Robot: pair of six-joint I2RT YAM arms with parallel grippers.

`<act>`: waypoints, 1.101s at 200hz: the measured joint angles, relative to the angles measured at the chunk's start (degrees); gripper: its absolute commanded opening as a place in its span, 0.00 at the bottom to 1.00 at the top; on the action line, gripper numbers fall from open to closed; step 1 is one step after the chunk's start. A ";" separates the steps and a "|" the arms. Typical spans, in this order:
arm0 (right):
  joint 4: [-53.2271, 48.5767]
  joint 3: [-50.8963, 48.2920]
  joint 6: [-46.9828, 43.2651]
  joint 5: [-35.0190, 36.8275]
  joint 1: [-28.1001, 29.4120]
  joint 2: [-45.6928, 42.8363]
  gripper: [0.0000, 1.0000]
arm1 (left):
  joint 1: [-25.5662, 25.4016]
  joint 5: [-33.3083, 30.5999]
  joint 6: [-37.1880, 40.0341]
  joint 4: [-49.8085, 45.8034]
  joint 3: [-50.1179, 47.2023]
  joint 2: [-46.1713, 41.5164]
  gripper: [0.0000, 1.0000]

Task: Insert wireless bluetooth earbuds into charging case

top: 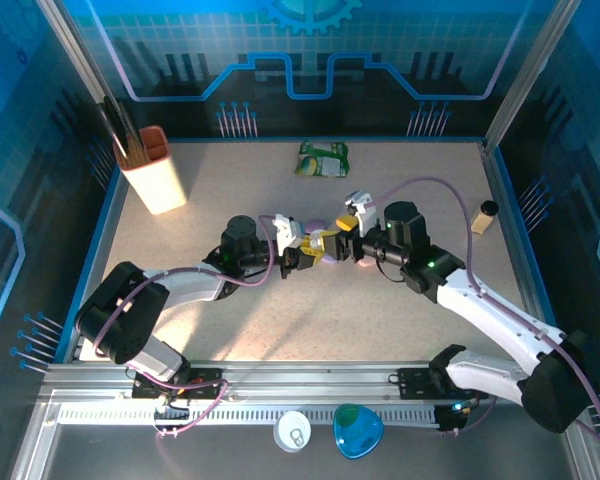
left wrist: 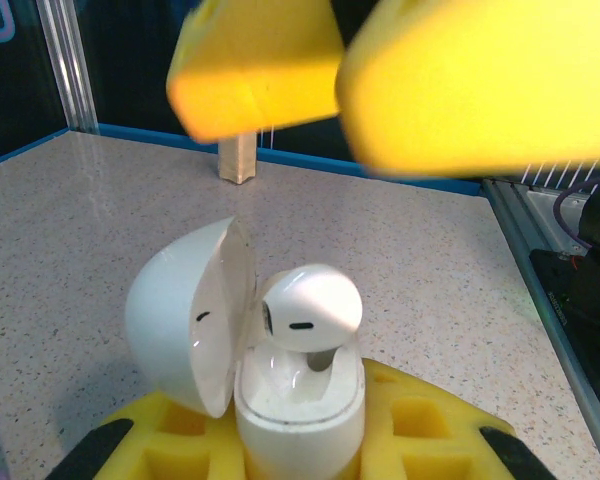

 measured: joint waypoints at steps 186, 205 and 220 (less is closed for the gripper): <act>-3.72 1.97 -0.24 4.46 0.04 4.39 0.60 | 0.00 -0.87 -0.02 -1.09 0.00 0.00 0.04; -3.78 2.03 -0.20 3.67 0.04 4.42 0.61 | 0.00 -0.87 0.00 -0.85 0.00 0.00 0.04; -3.76 2.03 0.11 2.73 0.00 4.37 0.61 | 0.00 -0.87 -0.02 -0.50 0.00 0.00 0.04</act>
